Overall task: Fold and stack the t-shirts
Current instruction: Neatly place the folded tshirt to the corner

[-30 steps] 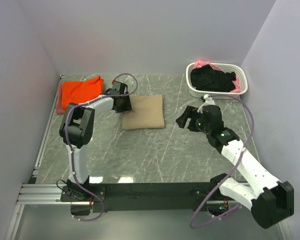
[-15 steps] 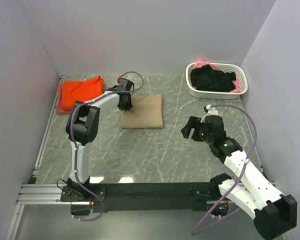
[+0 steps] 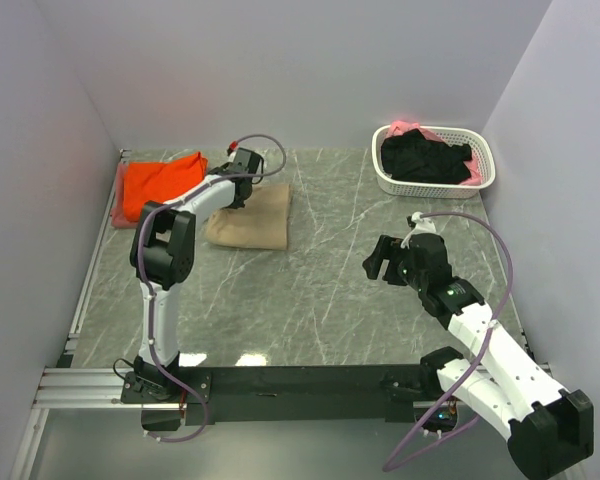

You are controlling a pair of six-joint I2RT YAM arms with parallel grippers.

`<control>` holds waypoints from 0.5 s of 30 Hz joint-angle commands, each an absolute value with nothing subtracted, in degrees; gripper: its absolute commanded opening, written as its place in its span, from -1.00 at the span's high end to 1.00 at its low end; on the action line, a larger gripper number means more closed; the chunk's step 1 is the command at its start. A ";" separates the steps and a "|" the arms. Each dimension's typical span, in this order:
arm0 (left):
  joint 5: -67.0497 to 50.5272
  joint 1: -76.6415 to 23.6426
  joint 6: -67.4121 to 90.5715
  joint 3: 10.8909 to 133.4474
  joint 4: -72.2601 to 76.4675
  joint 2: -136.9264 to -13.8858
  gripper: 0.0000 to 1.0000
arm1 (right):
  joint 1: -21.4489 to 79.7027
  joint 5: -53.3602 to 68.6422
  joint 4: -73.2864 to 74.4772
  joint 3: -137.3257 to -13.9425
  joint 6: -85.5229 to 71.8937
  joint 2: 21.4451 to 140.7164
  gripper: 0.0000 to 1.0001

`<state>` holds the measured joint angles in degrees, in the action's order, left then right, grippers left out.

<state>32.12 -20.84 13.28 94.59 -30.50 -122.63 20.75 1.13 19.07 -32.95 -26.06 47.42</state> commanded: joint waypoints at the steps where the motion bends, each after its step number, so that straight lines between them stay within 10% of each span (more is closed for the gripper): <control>1: 40.95 -19.17 6.77 100.10 -29.88 -119.97 0.99 | 20.65 1.14 16.70 -32.52 -25.31 46.85 -0.69; 15: 43.33 -16.61 -2.55 108.10 -28.83 -117.25 0.99 | 20.65 0.62 16.87 -32.52 -25.66 48.16 -0.69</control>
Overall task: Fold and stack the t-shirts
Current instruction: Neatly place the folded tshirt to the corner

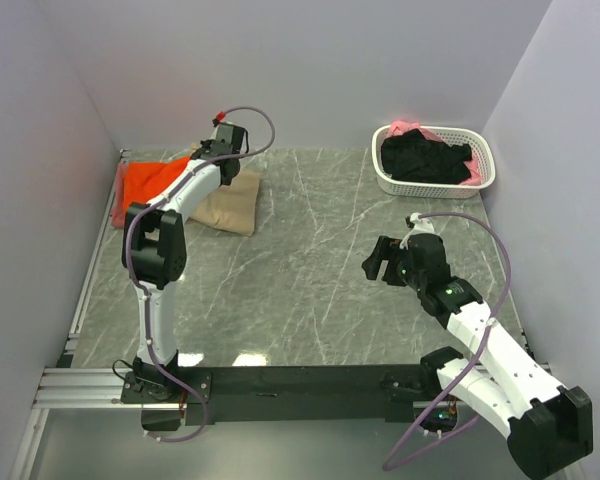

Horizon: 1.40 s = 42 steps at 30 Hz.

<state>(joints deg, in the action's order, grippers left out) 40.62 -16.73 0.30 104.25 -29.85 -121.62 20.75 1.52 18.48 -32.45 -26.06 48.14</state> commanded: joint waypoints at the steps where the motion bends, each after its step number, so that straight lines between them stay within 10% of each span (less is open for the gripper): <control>1: 43.33 -16.44 -2.81 108.02 -28.48 -116.99 0.99 | 20.74 0.62 16.96 -32.52 -25.66 48.25 -0.68; 42: 38.59 -14.50 -6.42 118.39 -30.15 -109.07 0.99 | 20.65 0.09 17.49 -32.70 -26.72 51.85 -0.68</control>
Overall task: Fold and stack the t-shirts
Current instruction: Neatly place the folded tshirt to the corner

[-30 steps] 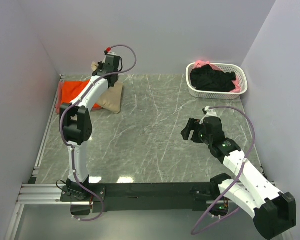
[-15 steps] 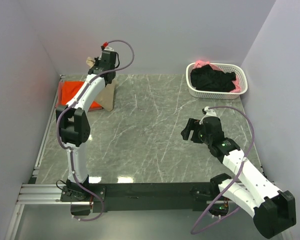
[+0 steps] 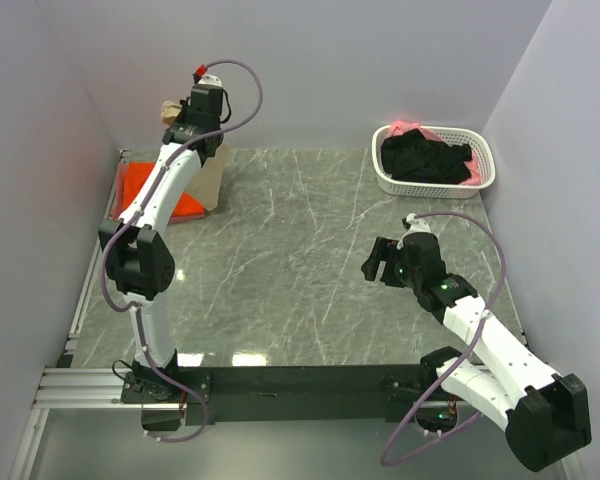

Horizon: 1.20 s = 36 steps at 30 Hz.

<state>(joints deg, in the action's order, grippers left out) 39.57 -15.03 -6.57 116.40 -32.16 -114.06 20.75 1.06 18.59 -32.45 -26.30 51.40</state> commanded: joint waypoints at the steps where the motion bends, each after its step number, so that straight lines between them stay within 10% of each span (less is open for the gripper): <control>1: 38.15 -14.33 -6.33 118.13 -29.97 -108.90 0.99 | 20.65 0.17 17.58 -32.87 -26.72 51.94 -0.69; 36: 30.06 6.68 -0.44 107.23 -22.06 -117.68 0.99 | 20.65 -3.78 18.81 -33.57 -27.16 53.87 -0.69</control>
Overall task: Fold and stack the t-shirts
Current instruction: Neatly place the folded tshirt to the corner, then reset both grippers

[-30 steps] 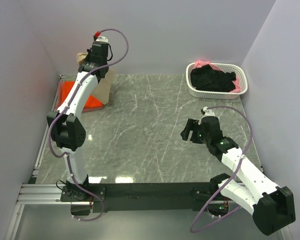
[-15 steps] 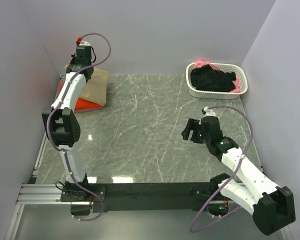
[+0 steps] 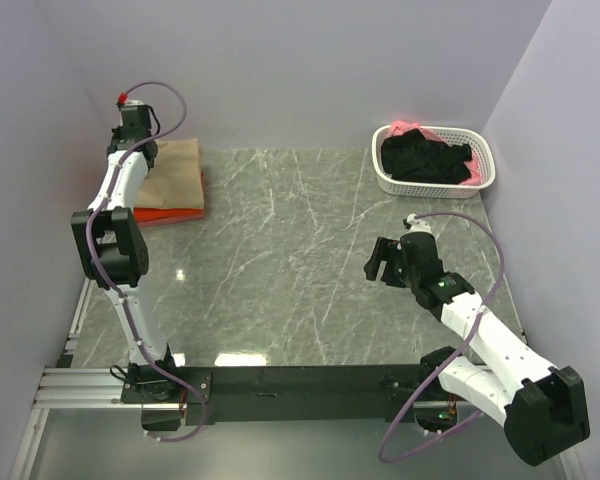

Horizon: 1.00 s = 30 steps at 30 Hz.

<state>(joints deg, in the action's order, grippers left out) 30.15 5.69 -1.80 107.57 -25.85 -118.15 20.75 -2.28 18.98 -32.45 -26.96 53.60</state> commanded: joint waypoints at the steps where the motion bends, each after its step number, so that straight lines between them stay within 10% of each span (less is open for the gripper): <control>1: 30.06 6.94 -0.44 107.05 -22.15 -117.95 0.99 | 20.65 -3.78 18.81 -33.57 -27.16 53.88 -0.69; 7: 30.50 8.70 5.44 110.38 -27.14 -121.10 0.97 | 20.65 -3.78 18.81 -33.66 -27.16 54.49 -0.69; 9: 29.89 9.75 6.59 111.79 -28.82 -121.99 0.67 | 20.65 -3.61 18.81 -33.66 -27.07 54.49 -0.69; 13: 29.18 10.55 9.31 113.99 -31.11 -122.70 -0.98 | 20.74 -3.34 18.72 -33.84 -27.16 55.02 -0.69; 30: 13.20 10.02 17.49 111.02 -30.59 -111.63 -0.99 | 20.65 -2.99 18.72 -33.57 -27.25 53.79 -0.69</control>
